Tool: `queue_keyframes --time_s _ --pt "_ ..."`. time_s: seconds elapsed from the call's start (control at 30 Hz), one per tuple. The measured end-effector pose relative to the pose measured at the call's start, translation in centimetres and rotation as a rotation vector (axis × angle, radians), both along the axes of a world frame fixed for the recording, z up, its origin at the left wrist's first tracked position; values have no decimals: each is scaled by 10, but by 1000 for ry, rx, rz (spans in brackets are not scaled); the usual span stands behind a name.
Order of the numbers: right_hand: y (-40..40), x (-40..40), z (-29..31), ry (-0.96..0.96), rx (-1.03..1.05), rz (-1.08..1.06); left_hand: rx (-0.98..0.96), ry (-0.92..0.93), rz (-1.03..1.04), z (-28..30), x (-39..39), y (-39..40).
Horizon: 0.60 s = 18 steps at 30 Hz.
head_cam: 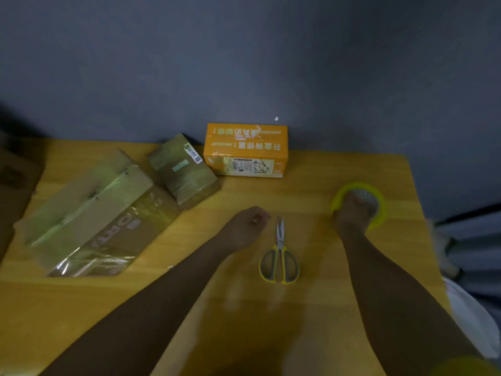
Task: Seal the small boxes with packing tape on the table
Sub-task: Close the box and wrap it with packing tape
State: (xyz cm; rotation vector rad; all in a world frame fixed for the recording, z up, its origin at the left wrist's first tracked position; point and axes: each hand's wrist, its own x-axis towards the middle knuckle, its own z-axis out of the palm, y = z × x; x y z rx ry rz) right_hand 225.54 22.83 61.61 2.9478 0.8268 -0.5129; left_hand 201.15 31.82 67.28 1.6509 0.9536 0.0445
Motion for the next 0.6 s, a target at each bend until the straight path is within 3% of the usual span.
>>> queue_keyframes --time_s 0.13,0.3,0.4,0.5,0.6 --pt "25 -57 8 -10 123 39 283 127 -10 3 -24 11" --pt "55 -179 30 205 455 383 599 173 123 27 -80 28" --pt "69 -253 44 379 650 473 788 223 164 41 -136 43" --pt "83 -312 57 461 834 506 869 304 278 49 -203 60" --pt "105 -355 76 341 895 630 877 379 370 52 -273 83"
